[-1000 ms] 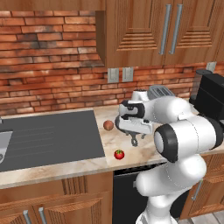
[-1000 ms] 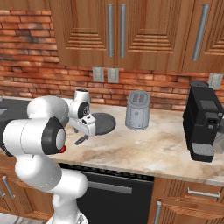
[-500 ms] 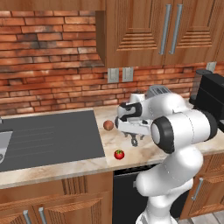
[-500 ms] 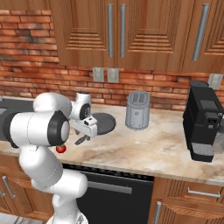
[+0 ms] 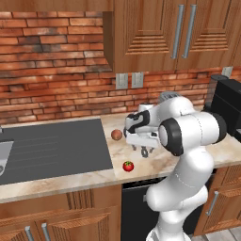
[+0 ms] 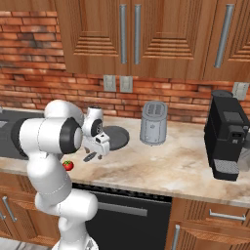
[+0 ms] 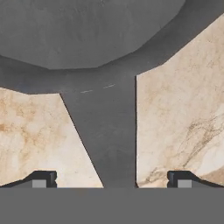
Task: Place the pan on the rear left burner on the stove. Then place the tomato and the onion in the pan and turn on the rear left burner.
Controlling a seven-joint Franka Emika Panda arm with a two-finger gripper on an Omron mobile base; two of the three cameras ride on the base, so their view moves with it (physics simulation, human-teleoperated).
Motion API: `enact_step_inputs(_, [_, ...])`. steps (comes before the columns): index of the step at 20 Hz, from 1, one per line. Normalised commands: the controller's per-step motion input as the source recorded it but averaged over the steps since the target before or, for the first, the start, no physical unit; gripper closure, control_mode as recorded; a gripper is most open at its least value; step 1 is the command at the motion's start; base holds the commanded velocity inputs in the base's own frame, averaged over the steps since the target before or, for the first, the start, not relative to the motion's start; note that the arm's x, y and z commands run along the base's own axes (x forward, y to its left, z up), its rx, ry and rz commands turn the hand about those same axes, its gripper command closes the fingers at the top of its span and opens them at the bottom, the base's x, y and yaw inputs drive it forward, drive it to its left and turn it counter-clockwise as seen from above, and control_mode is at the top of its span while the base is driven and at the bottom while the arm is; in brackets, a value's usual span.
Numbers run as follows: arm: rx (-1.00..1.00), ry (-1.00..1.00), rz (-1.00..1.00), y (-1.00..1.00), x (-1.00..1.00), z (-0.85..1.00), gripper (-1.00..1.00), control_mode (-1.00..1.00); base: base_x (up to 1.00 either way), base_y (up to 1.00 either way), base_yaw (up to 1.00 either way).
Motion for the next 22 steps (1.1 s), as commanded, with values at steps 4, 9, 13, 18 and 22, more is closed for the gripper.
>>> enact_step_inputs(4, [0.00,0.02,0.00,0.00,0.15,-0.22,-1.00,-1.00,0.00,0.00,0.00])
enact_step_inputs(9, [0.00,0.05,0.00,0.05,0.15,-0.22,1.00,-1.00,0.00,0.00,0.00])
enact_step_inputs(13, [0.00,0.02,0.00,0.00,0.04,-0.10,1.00,-1.00,0.00,0.00,0.00])
enact_step_inputs(18, [0.00,0.00,0.00,0.00,-0.04,0.00,1.00,-1.00,0.00,0.00,0.00])
enact_step_inputs(22, [0.00,-0.04,0.00,0.00,-0.16,0.01,1.00,-1.00,0.00,0.00,0.00])
